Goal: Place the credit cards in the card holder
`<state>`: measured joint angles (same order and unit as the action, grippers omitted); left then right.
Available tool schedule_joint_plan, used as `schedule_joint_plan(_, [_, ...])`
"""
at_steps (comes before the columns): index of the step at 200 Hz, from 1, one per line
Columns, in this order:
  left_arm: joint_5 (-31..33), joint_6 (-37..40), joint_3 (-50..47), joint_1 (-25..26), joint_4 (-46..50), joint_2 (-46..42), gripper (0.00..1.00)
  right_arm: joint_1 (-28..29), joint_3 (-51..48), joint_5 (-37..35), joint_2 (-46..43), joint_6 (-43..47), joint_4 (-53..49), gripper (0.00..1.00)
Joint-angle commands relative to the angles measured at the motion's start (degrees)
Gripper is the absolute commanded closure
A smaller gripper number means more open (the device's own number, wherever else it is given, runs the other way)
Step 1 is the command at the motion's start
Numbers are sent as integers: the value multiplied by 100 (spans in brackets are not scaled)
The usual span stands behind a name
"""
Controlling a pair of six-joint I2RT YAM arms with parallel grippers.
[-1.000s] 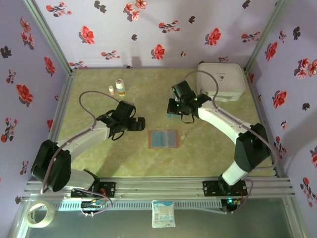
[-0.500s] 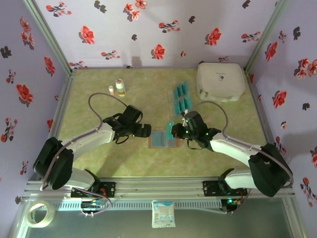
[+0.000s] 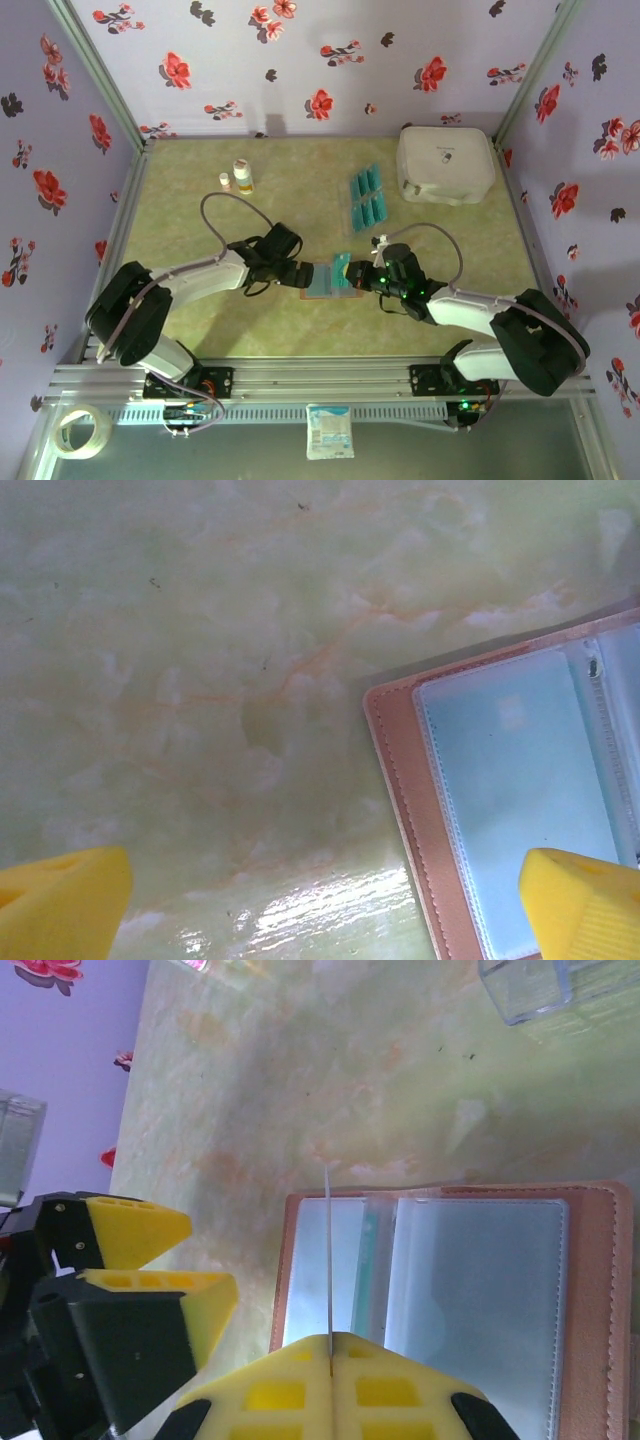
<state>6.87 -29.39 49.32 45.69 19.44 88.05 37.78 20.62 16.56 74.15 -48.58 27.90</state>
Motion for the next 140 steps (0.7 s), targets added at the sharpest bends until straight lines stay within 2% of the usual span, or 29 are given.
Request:
schedule_joint_plan(1, [213,128,-27,103,-167,165,0,28,-120,-20,3,-55,419,100])
schedule_joint_plan(140, [571,-129,-230,255,-177,503,0,28,-222,145,914,-218,1496,100])
